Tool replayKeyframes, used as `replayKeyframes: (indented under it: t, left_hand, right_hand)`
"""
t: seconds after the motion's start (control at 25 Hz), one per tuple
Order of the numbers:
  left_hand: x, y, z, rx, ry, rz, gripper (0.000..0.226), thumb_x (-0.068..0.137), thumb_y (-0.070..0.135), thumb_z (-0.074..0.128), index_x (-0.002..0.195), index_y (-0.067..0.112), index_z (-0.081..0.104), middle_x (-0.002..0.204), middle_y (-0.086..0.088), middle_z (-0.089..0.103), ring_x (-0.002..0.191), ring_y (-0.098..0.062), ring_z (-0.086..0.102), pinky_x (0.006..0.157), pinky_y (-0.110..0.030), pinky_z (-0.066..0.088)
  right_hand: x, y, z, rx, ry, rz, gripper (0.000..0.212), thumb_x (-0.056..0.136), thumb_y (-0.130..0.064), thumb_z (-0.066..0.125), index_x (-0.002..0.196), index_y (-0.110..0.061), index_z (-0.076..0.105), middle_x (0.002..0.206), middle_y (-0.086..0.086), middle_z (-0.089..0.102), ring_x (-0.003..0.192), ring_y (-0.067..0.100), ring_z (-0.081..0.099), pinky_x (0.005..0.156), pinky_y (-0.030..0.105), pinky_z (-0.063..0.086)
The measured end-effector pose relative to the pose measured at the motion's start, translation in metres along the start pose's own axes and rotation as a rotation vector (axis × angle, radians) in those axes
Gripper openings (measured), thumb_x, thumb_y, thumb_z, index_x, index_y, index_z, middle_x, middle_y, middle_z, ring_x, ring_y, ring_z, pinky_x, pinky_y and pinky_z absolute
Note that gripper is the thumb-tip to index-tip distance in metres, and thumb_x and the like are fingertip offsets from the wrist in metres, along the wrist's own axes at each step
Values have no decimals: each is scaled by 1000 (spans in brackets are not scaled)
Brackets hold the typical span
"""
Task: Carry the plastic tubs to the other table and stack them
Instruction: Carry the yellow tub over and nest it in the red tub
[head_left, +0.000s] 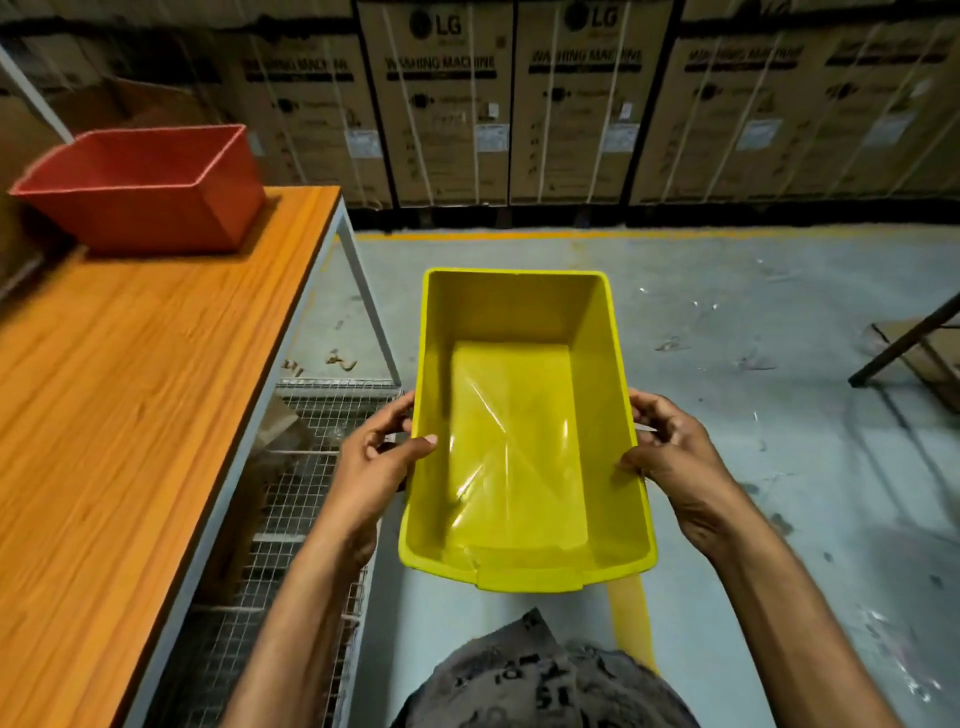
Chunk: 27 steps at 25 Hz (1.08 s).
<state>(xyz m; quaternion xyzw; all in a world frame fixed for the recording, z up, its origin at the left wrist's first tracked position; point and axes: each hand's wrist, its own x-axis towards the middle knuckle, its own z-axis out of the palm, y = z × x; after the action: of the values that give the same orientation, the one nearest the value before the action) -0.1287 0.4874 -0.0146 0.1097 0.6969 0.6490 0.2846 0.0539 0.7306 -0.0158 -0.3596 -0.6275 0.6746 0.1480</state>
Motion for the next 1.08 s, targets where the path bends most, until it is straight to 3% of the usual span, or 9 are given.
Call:
replayKeyframes:
  t: [0.08, 0.24, 0.4, 0.56, 0.64, 0.8, 1.0, 1.08]
  left_hand:
    - [33, 11, -1, 0, -17, 33, 58, 87, -1, 73, 131, 37, 67, 128, 0, 72, 119, -19, 68, 80, -24, 60]
    - [105, 24, 10, 78, -13, 121, 63, 84, 21, 82, 138, 43, 60, 139, 11, 65, 129, -7, 61, 105, -33, 50]
    - [181, 43, 32, 84, 59, 187, 61, 87, 24, 75, 141, 44, 56, 142, 18, 60, 127, 5, 57, 103, -26, 46]
    - [260, 72, 59, 59, 178, 245, 60, 87, 31, 79, 140, 48, 55, 135, 30, 60, 125, 9, 56, 102, -29, 47]
    - [295, 87, 72, 44, 273, 269, 60, 86, 34, 77, 139, 48, 55, 132, 32, 61, 124, 7, 57, 102, -32, 48]
    - [349, 119, 87, 18, 446, 307, 59, 87, 29, 73, 138, 52, 54, 136, 23, 60, 118, 3, 62, 95, -34, 54]
    - [409, 155, 79, 63, 646, 356, 61, 85, 33, 78, 139, 47, 53, 144, 12, 58, 130, -18, 59, 97, -44, 54]
    - [434, 166, 69, 67, 715, 382, 60, 85, 23, 77, 138, 42, 55, 139, 9, 62, 126, -19, 62, 100, -46, 54]
  right_hand:
    - [28, -7, 6, 11, 10, -31, 76, 81, 27, 56, 139, -23, 56, 128, 10, 65, 111, 30, 65, 72, 31, 57]
    - [100, -24, 5, -12, 4, -154, 77, 86, 18, 65, 142, -32, 50, 129, 7, 60, 115, 30, 61, 81, 32, 60]
    - [196, -52, -2, -44, -44, -267, 76, 87, 15, 67, 139, -38, 50, 127, 8, 58, 114, 29, 58, 84, 40, 56]
    - [311, -97, -5, -87, -140, -349, 78, 86, 14, 69, 138, -40, 49, 124, 2, 58, 111, 26, 56, 83, 37, 55]
    - [361, -125, -4, -107, -208, -376, 78, 86, 15, 69, 138, -40, 48, 122, 1, 57, 109, 23, 54, 81, 35, 53]
    - [449, -182, 12, -144, -337, -430, 76, 87, 15, 68, 137, -38, 48, 123, 4, 54, 109, 26, 52, 82, 45, 52]
    - [537, -239, 59, -131, -492, -491, 77, 83, 22, 64, 131, -38, 53, 116, 0, 56, 95, 7, 53, 71, 27, 48]
    - [568, -256, 86, -123, -536, -503, 78, 81, 26, 61, 130, -35, 53, 115, 0, 57, 90, 2, 53, 67, 25, 47]
